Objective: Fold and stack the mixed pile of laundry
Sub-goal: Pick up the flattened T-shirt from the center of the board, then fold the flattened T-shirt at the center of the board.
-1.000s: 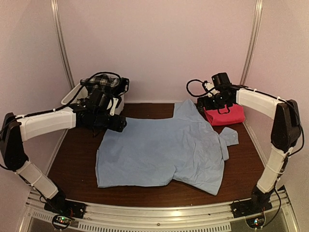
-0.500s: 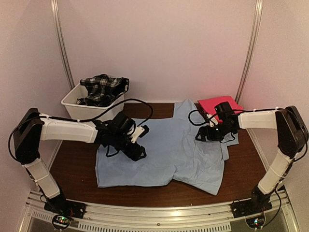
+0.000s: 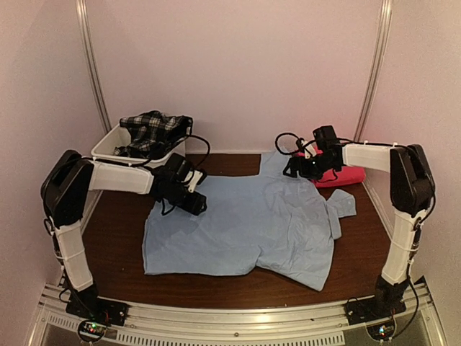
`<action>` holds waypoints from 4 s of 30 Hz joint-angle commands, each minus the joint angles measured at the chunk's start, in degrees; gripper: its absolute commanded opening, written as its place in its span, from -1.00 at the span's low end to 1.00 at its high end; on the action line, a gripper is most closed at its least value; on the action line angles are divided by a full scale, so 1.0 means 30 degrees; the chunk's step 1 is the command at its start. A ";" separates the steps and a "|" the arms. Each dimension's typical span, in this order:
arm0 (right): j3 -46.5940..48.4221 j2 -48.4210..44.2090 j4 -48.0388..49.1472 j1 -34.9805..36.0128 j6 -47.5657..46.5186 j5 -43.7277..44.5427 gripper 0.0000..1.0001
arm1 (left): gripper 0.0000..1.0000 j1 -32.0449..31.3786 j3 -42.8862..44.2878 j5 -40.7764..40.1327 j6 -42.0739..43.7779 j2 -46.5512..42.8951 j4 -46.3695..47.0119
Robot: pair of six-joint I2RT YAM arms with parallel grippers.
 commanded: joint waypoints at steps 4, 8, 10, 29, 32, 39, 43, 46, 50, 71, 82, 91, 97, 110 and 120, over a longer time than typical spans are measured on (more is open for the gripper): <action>-0.5197 -0.8205 0.0916 -0.0365 0.0815 -0.0969 0.77 | 0.50 -0.6227 -0.0077 -0.0183 0.7319 -0.3254 0.3332; -0.7473 -1.0512 0.0261 -0.1240 0.0758 0.0274 0.80 | 0.48 -0.8963 0.0848 0.2066 0.8861 -0.1575 0.4191; -0.8399 -1.0883 0.0114 -0.2477 0.0865 0.0661 0.81 | 0.47 -1.0224 0.1643 0.2346 0.9785 -0.0467 0.4379; -1.1604 -0.6542 0.3009 -0.7601 0.2325 0.6843 0.86 | 0.92 -1.2876 0.8966 0.3250 1.1629 0.5972 0.0639; -1.1146 -0.5326 0.3368 -0.7608 0.2274 0.6015 0.68 | 0.94 -1.3117 0.8979 0.3115 1.1954 0.6192 0.0691; -1.2402 -0.5272 0.4666 -0.7566 0.2620 0.2968 -0.47 | 0.78 -1.3851 1.0508 -0.0107 1.3874 0.7837 -0.0883; -1.4470 -0.7231 0.5128 -0.7550 0.3146 0.1948 -1.00 | 0.22 -1.3831 1.0741 -0.1764 1.3568 0.8051 -0.0706; -1.5882 -0.9180 0.5032 -0.7550 0.3498 0.1709 -1.00 | -0.39 -1.3738 1.0257 -0.1846 1.2838 0.7212 0.0486; -1.7315 -1.2082 0.4603 -0.7550 0.4251 0.0828 -1.00 | -1.00 -1.3093 0.8954 -0.0254 1.1017 0.5465 0.2977; -1.6667 -3.0219 -0.4501 -0.2366 0.9652 -0.6145 -1.00 | -1.00 -0.6206 1.2250 0.3140 -0.0936 0.8376 0.8135; -1.0319 -2.8473 0.4039 -0.2335 1.1703 -1.1327 -1.00 | 0.30 -0.7083 0.8097 0.8180 0.1460 0.4980 0.7175; -0.8283 -2.5802 1.3842 -0.2255 1.5262 -1.0738 -1.00 | 0.75 -0.6549 -0.0324 0.1915 0.0075 -0.3193 0.5156; -0.7291 -2.4449 1.5908 -0.2121 1.6026 -1.0494 -1.00 | 0.75 -0.6118 -0.4832 0.0685 -0.2215 -0.5501 0.3351; -0.8683 -2.2787 1.3264 -0.0045 1.3318 -0.7945 -1.00 | 0.48 -0.5944 -0.8961 0.0922 -0.2686 -0.6000 0.1576; -0.8731 -1.7557 0.9448 0.0662 0.9074 -0.3194 -1.00 | 0.24 -0.5039 -1.0811 -0.1699 -0.4933 -0.8208 -0.1241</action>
